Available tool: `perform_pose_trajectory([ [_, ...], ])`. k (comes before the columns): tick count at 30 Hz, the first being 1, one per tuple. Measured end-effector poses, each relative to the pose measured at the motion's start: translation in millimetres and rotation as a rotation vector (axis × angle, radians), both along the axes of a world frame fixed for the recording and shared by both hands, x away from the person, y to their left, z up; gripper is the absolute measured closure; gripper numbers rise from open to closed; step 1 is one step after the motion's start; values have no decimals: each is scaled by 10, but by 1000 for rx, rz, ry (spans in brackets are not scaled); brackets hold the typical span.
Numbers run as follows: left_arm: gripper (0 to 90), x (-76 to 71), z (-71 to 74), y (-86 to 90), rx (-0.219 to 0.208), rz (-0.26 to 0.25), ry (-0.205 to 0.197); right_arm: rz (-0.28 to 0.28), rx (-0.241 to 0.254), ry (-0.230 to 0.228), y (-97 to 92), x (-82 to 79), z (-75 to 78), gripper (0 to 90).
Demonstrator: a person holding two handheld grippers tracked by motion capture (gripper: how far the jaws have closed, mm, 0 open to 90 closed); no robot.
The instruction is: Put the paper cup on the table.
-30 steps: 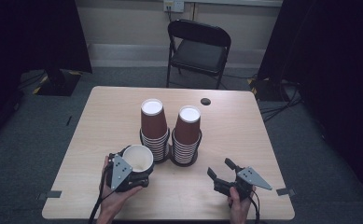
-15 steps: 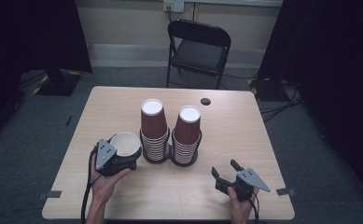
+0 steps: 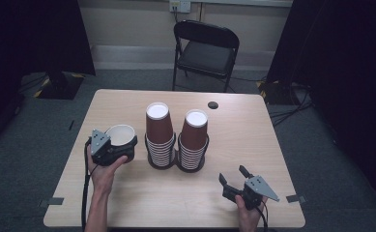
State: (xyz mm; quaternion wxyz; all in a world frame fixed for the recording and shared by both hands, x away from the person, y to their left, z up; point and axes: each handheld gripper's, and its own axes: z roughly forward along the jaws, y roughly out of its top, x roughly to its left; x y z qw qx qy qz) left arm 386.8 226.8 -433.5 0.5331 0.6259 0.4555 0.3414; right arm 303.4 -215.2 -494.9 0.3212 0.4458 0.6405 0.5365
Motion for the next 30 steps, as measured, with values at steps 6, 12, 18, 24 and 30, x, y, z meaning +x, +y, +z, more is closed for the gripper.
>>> perform_pose_trajectory([
  [6,61,154,-82,37,-4,10,29,3,-1,-2,3,-3,0,163],
  [12,58,282,-125,62,-10,9,22,14,9,6,-10,3,-1,169],
  [18,58,415,-225,58,10,39,35,28,19,12,-22,5,-1,169],
  [24,58,464,-277,48,29,48,48,30,26,10,-27,3,-2,169],
  [30,53,476,-384,50,48,52,91,33,29,15,-30,3,-1,172],
])
